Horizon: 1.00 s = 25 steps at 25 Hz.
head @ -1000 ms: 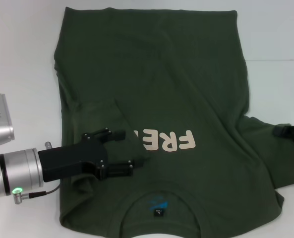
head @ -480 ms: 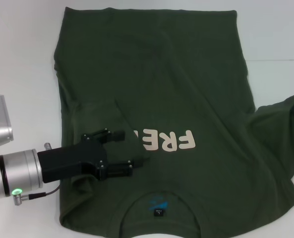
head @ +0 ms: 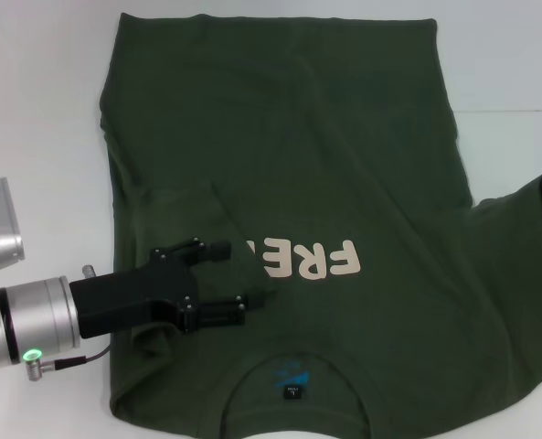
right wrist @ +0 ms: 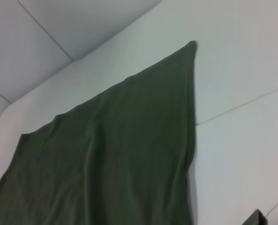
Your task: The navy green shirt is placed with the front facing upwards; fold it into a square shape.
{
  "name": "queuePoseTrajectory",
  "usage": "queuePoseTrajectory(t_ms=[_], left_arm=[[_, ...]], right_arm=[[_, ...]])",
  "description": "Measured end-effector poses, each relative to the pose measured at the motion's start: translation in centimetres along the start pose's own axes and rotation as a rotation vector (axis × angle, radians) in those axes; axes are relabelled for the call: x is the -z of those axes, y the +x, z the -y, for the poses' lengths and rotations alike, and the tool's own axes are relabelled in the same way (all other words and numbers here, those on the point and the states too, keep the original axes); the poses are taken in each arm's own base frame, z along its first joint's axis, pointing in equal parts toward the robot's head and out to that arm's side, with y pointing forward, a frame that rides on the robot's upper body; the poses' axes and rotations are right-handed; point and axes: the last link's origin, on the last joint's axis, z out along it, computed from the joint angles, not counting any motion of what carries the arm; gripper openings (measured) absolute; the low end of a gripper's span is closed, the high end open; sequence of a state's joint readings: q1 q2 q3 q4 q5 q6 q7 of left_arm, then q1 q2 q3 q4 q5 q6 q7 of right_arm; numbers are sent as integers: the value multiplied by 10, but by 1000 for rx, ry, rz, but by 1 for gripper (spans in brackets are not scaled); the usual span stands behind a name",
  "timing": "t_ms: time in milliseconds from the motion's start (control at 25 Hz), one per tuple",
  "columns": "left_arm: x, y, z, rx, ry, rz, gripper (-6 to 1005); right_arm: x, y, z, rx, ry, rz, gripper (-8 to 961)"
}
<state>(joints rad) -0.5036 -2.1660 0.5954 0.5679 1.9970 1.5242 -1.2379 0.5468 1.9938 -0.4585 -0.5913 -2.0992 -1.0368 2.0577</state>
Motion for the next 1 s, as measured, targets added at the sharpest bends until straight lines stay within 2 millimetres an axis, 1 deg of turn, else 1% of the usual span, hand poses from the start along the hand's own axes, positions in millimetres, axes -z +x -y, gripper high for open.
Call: queuePoseTrajectory(t_ms=[240,520,800,1000], left_arm=[[-1,1,0,11,-1,0,933],[-1,1,0,18,0,-3,934],[-1,1,0,38,-1,-4,934],[-1,2,1,39,-1,-7,934]], right_arm=[[-2,-9,-1,37,11,8,61],[-2,-11,-2,57,9,5,73],[5,-1,4,40,5,-18,86],[15,7,13,14,6,-32,94]])
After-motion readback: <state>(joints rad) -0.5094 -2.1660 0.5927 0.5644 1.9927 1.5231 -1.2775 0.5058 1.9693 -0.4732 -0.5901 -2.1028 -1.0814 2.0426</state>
